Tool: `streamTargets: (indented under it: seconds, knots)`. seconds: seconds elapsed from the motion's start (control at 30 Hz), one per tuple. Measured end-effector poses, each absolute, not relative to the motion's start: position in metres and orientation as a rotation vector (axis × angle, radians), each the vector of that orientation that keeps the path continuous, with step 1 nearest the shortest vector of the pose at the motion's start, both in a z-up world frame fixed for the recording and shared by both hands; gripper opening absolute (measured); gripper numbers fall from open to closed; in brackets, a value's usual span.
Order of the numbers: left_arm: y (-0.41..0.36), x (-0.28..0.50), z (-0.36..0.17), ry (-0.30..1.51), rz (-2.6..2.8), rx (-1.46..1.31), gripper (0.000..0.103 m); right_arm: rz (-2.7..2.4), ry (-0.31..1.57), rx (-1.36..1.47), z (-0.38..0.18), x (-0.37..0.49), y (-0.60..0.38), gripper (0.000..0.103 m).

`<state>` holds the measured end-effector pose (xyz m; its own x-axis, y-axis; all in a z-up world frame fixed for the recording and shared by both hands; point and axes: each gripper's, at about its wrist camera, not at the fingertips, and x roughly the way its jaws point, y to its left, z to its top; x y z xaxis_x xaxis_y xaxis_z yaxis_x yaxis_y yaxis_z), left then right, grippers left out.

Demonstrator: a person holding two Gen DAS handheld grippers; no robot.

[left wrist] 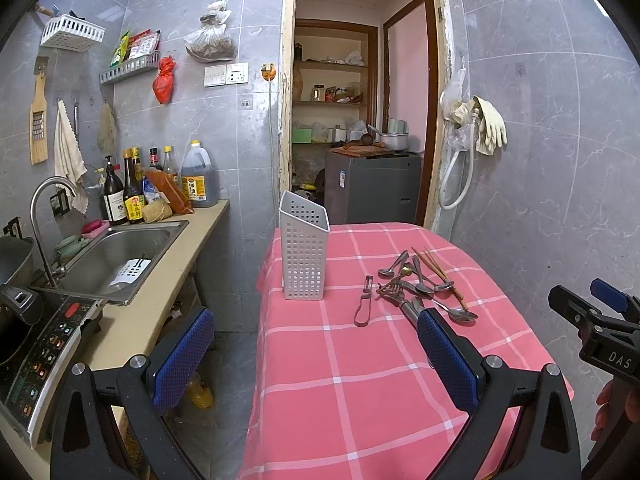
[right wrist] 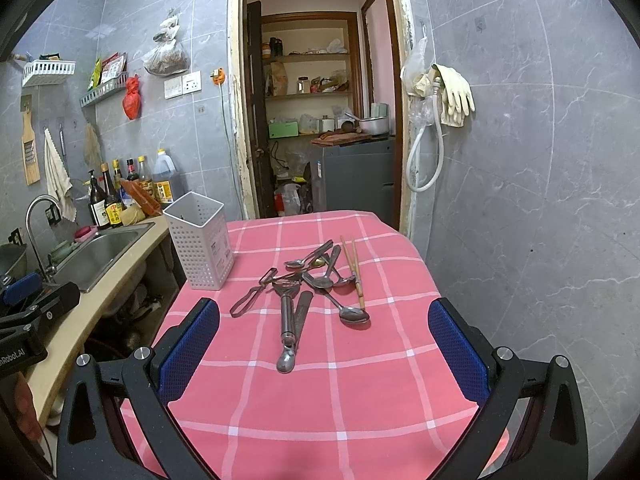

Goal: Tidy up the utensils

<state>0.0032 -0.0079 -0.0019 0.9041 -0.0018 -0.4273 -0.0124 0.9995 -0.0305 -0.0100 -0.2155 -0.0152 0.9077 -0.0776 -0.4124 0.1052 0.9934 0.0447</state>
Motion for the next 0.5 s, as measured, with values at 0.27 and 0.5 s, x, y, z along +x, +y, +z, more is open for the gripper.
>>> streamTargets:
  seconds: [0.27,0.5]
  knots:
    - [-0.0081,0.0030,-0.0018,0.441,0.004,-0.032,0.102,-0.097,0.422,0.068,-0.0169,-0.0101,-0.2137,0.102]
    - [-0.0046,0.0027,-0.0013,0.443,0.003,-0.032,0.102,-0.095,0.425,0.069,-0.0187,-0.0034,-0.2124,0.102]
